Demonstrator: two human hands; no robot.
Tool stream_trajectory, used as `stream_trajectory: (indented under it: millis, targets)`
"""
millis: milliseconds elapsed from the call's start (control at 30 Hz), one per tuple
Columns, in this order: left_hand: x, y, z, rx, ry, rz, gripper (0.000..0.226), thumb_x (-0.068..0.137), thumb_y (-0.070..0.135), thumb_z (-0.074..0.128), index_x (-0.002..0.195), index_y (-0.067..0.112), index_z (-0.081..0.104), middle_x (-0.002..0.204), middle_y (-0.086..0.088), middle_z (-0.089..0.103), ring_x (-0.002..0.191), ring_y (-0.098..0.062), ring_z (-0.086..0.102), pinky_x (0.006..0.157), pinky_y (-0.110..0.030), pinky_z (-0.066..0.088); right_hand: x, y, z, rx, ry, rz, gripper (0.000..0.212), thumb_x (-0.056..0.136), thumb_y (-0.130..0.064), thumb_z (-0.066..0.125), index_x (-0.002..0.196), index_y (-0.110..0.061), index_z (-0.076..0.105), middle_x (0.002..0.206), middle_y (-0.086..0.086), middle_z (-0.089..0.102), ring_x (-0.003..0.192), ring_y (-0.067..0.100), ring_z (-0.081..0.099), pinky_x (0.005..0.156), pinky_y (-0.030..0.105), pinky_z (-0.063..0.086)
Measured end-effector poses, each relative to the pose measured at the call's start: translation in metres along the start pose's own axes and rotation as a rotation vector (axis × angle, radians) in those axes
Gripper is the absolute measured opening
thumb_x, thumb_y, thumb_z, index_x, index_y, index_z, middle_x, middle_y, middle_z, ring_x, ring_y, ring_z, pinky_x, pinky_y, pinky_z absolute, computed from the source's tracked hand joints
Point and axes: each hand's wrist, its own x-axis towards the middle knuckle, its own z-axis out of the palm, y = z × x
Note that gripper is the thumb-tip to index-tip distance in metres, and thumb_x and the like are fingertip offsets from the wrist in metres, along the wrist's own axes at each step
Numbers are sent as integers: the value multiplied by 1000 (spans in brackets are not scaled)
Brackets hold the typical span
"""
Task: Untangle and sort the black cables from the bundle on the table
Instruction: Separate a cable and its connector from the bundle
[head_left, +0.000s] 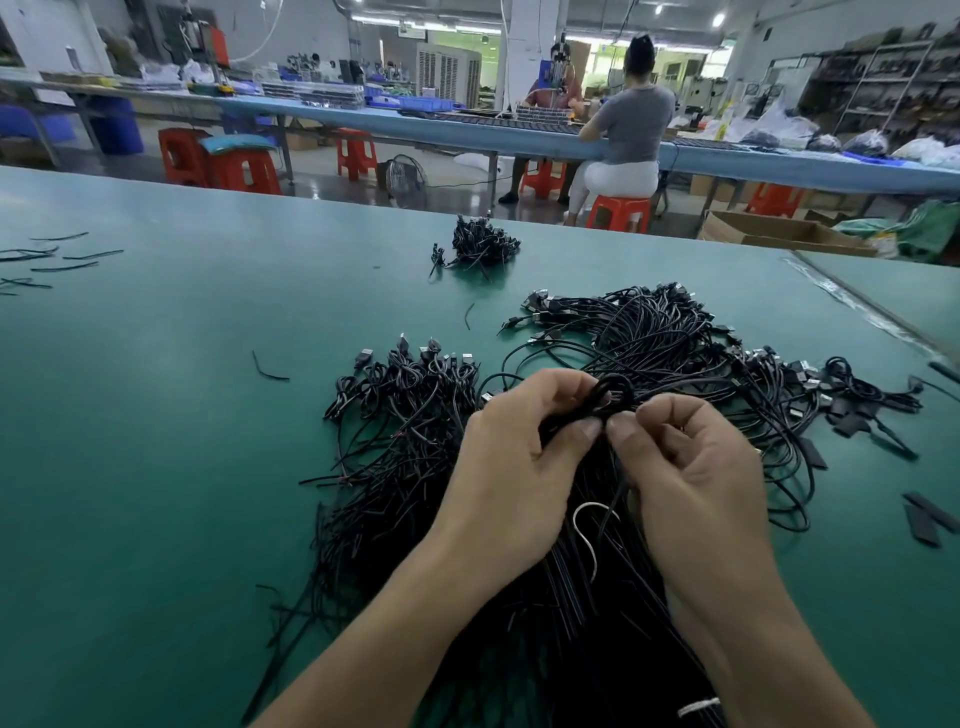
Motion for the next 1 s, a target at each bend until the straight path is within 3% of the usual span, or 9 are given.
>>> stream_trajectory:
  millis: [100,200,367,467,533,600,733,833,1000]
  targets:
    - [1,-1,-7,250,118,135,26,87,21,76,109,34,74,102,23,57,106,2,50,91,-14,36,2,-5,-5,256,-80,210,18,90,-3,64,83,-16,54,57,-4,51,47,5,38,35,14,30]
    - [2,-2,-15,381,141,178,28,84,33,78,110,43,73,77,20,43,80,-2,47,71,-20,39,3,-4,-4,420,-172,311,18,76,-9,67,84,-16,52,65,1,53,49,6,42,33,13,28]
    - [0,1,-14,327,59,105,22,91,27,70,109,39,74,67,20,63,58,-1,56,56,-11,39,5,3,-5,353,-195,253,15,86,-3,63,84,-16,56,68,2,60,57,9,54,45,16,42]
    - [3,5,-10,187,46,16,22,88,28,55,94,34,75,67,5,69,51,-12,57,49,-27,48,5,4,-5,212,-189,141,29,90,1,62,75,-23,63,65,-1,62,58,8,53,50,17,45]
    - [4,6,-9,99,49,-23,21,86,35,53,82,27,73,59,5,64,51,-18,55,48,-34,46,3,6,-2,142,-194,86,32,90,3,63,72,-24,62,62,-3,60,55,7,50,50,17,43]
    - [3,5,-9,48,50,-19,12,86,31,70,77,23,68,60,12,66,55,-12,59,57,-31,50,1,9,1,94,-198,66,27,91,-1,64,74,-20,56,61,-2,55,56,11,44,48,17,40]
    - [6,-1,-14,-85,-16,-67,43,77,14,81,106,34,56,85,5,76,73,-16,71,72,-31,57,2,10,0,191,-214,131,25,88,-4,66,72,-21,55,62,-3,56,56,11,47,50,16,43]
    - [7,-2,-16,-144,-45,-57,52,79,9,81,120,33,59,92,1,76,78,-9,70,70,-17,50,3,10,-3,356,-266,216,14,75,-13,68,77,-17,55,64,-1,60,57,8,53,53,17,49]
    - [6,0,-19,-102,-100,52,37,76,-12,76,88,23,77,91,4,76,81,-6,68,73,-18,51,7,13,-8,464,-236,304,16,80,-3,64,78,-14,53,65,2,59,57,9,53,49,17,47]
